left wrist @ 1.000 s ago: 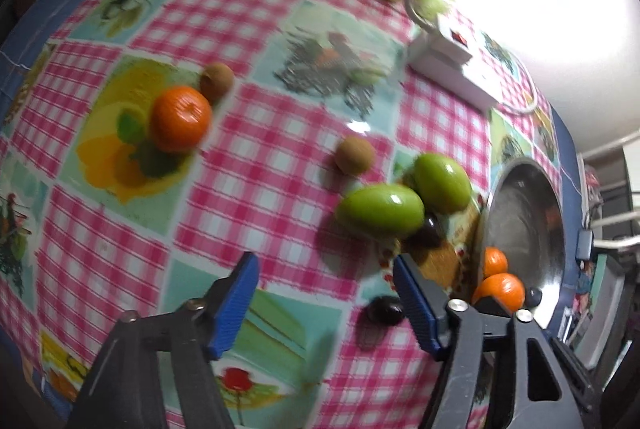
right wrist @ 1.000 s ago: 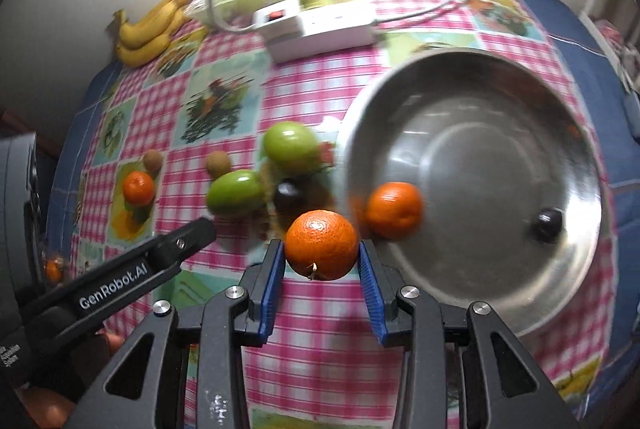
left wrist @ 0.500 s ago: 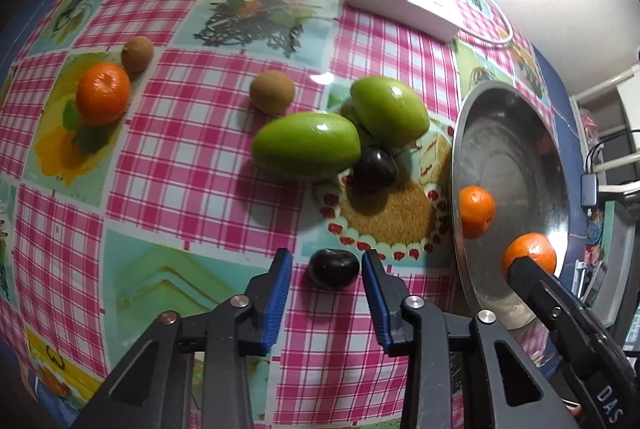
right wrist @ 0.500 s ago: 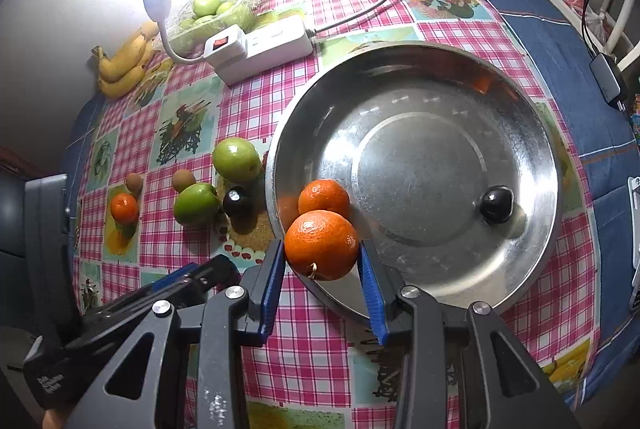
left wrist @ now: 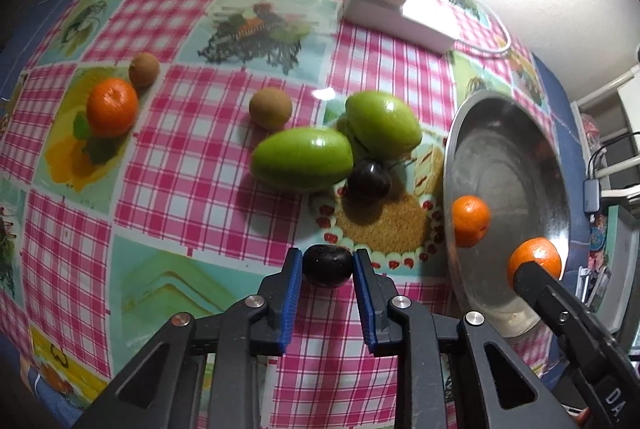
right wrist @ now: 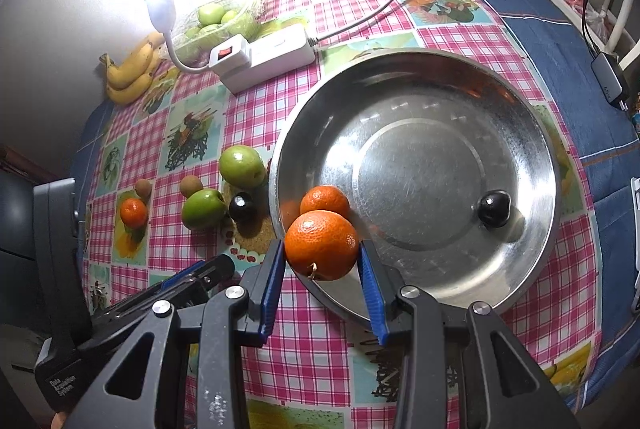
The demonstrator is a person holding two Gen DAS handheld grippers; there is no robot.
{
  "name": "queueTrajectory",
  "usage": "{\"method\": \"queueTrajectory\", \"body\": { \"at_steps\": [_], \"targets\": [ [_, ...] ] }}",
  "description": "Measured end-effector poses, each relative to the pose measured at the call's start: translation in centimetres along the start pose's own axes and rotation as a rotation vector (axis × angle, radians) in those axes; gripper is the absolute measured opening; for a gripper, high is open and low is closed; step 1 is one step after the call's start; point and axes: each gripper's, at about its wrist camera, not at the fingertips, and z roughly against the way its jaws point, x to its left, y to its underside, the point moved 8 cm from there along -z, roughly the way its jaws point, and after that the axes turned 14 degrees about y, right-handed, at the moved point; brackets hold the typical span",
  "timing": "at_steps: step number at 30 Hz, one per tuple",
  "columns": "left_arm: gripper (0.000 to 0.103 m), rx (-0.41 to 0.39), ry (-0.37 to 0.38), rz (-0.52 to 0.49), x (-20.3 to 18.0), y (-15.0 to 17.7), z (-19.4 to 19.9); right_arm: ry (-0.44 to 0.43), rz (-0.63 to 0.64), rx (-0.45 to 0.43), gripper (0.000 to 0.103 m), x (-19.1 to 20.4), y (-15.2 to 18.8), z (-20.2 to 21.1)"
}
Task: Organize fruits
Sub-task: 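Grasp a dark plum with the left tool while the right tool holds the tangerine, then carry the tangerine in the right tool while the left tool carries the plum over the basin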
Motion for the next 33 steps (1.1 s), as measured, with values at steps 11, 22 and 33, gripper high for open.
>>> {"method": "queueTrajectory", "body": {
  "at_steps": [11, 22, 33],
  "targets": [
    [0.028, -0.084, 0.024, -0.138, -3.7, -1.7, 2.1, 0.068, -0.045, -0.042, 0.039, -2.4, -1.8, 0.0],
    [0.028, -0.069, 0.037, -0.271, -9.3, -2.6, 0.4, 0.107, -0.187, -0.072, 0.039, -8.3, -3.7, -0.4],
    [0.028, -0.091, 0.009, -0.378, -12.9, -4.1, -2.4, 0.138, -0.176, -0.102, 0.039, -8.9, -5.0, -1.9]
  ]
}}
